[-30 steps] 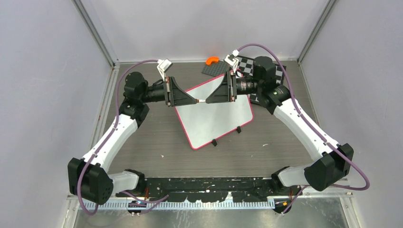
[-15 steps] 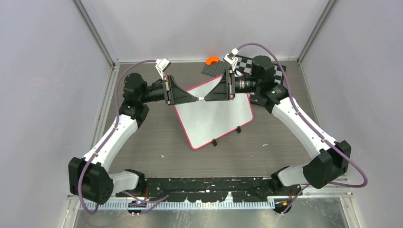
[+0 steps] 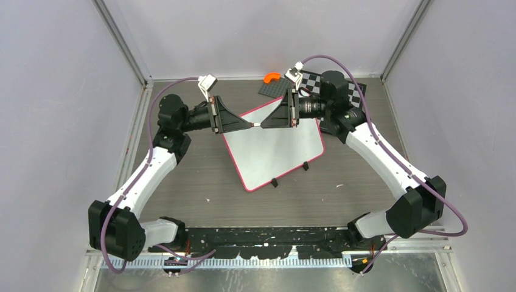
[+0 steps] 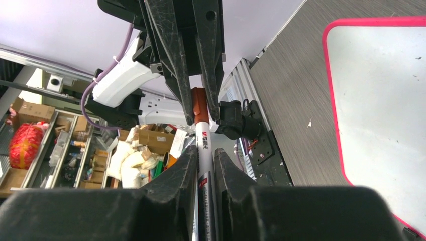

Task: Write a sentence on the whiteboard
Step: Open the whiteboard marker at the center of the board, then place the pen cap at the center of the board.

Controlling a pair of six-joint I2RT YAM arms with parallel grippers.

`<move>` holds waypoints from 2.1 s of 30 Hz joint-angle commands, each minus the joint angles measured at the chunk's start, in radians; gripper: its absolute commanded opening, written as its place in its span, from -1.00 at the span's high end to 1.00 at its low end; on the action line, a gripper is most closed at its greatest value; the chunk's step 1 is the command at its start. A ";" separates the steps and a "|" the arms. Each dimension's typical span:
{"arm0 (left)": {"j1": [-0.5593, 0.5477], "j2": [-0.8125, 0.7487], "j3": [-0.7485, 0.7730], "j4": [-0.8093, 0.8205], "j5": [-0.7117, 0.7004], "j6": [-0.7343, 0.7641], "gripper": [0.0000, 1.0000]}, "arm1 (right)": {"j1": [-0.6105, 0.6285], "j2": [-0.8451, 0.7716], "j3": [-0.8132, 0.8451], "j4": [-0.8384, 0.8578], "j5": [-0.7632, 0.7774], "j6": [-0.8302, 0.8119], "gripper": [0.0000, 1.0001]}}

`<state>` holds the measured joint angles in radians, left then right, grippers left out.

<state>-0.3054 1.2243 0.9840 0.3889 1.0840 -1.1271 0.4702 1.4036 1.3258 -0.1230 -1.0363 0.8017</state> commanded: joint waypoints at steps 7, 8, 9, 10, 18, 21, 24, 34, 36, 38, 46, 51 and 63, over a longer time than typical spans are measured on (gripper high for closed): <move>0.026 0.001 0.007 -0.036 -0.032 0.060 1.00 | 0.000 -0.022 0.062 0.044 -0.050 0.011 0.99; 0.042 -0.003 0.002 -0.035 -0.025 0.058 1.00 | -0.011 -0.027 0.060 0.040 -0.054 0.010 0.99; 0.063 -0.009 -0.005 -0.028 -0.017 0.053 1.00 | -0.023 -0.032 0.058 0.040 -0.059 0.012 0.99; 0.087 -0.013 -0.012 -0.016 -0.001 0.045 1.00 | -0.038 -0.039 0.056 0.039 -0.068 0.016 0.99; 0.429 -0.031 -0.028 0.156 0.148 -0.090 1.00 | -0.211 -0.099 0.012 0.013 -0.114 0.010 0.99; 0.562 -0.033 0.033 -0.084 0.216 0.087 1.00 | -0.233 -0.121 0.022 -0.158 -0.100 -0.132 0.99; 0.678 -0.020 0.218 -0.835 0.200 0.690 1.00 | -0.233 -0.150 0.046 -0.381 -0.050 -0.318 0.99; 0.673 0.113 0.290 -1.496 -0.588 1.525 1.00 | -0.233 -0.190 0.031 -0.667 0.094 -0.618 1.00; 0.669 0.142 0.237 -1.471 -0.663 1.564 1.00 | -0.234 -0.189 0.023 -0.675 0.114 -0.631 1.00; 0.653 0.166 0.195 -1.444 -0.746 1.586 1.00 | -0.233 -0.187 0.013 -0.677 0.124 -0.639 0.99; 0.534 0.243 0.077 -1.331 -0.967 1.607 0.96 | -0.219 -0.156 -0.001 -0.668 0.181 -0.648 0.99; 0.448 0.312 0.025 -1.281 -1.050 1.601 0.90 | -0.184 -0.134 0.007 -0.665 0.214 -0.656 0.99; 0.317 0.430 0.001 -1.242 -1.099 1.577 0.75 | -0.119 -0.041 0.101 -0.718 0.287 -0.720 0.99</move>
<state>0.0452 1.6310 0.9909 -0.8879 0.0250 0.4526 0.3370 1.3449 1.3586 -0.8349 -0.7822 0.1204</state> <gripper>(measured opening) 0.136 0.198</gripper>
